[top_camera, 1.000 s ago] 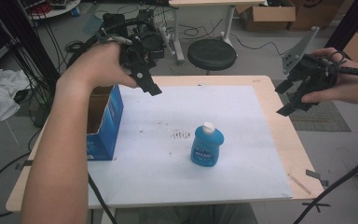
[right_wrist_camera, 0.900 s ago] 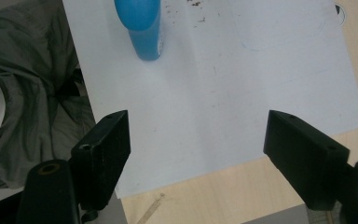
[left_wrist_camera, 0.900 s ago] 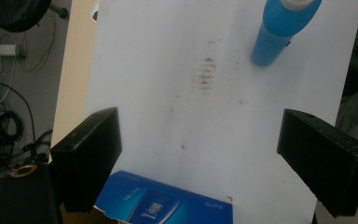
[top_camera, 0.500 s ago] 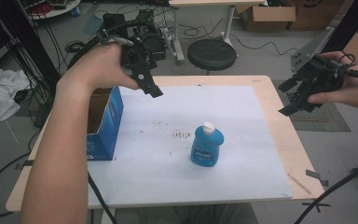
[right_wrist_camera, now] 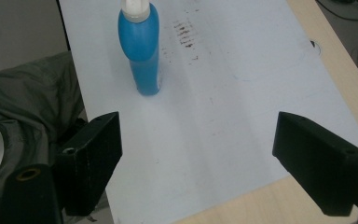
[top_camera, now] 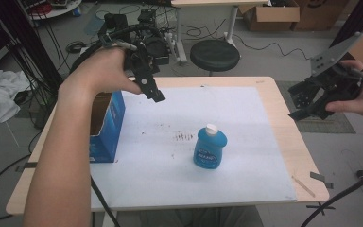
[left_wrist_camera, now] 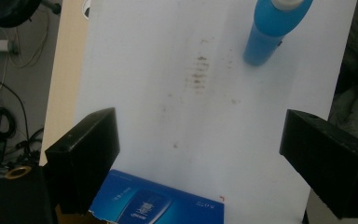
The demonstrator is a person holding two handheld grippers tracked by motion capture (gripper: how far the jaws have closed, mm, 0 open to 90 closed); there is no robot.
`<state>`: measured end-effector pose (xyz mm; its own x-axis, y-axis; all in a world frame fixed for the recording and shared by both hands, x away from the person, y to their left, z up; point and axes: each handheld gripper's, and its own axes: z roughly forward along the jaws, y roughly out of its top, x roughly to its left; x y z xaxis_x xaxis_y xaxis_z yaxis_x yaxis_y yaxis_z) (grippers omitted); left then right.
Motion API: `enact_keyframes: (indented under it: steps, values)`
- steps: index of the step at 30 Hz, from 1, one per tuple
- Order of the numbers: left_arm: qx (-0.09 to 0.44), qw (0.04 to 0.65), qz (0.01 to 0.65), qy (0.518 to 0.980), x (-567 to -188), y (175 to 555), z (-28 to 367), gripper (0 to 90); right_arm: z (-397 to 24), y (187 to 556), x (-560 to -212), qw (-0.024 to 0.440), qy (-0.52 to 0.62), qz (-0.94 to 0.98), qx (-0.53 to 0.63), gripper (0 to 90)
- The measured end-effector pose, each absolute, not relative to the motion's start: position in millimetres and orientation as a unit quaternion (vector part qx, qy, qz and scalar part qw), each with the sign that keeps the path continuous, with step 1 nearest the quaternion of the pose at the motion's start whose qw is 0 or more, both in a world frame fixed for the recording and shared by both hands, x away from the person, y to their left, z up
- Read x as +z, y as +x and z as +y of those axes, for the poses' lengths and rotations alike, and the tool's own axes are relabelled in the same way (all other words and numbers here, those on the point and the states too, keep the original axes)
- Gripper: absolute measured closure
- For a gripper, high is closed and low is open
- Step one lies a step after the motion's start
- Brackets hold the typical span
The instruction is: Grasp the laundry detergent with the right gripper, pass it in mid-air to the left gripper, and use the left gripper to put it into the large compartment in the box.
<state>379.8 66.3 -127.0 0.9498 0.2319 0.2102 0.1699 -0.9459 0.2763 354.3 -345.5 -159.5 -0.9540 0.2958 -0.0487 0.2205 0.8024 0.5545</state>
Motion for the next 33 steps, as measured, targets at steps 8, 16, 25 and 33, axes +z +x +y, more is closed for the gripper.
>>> enact_keyframes:
  steps: [8,16,25,33]
  values:
    - [0.115,0.127,0.109,0.979,-129,378,68,12.6,-351,348,-181,0.068,0.133,0.935,0.322,16.0]
    - [0.112,0.131,0.113,0.978,-133,377,70,12.7,-352,344,-204,0.068,0.133,0.925,0.35,15.7]
    - [0.106,0.129,0.111,0.98,-139,378,68,12.8,-350,341,-233,0.055,0.135,0.91,0.389,15.5]
    - [0.106,0.129,0.11,0.98,-139,379,67,12.8,-340,341,-254,0.045,0.131,0.909,0.394,15.5]
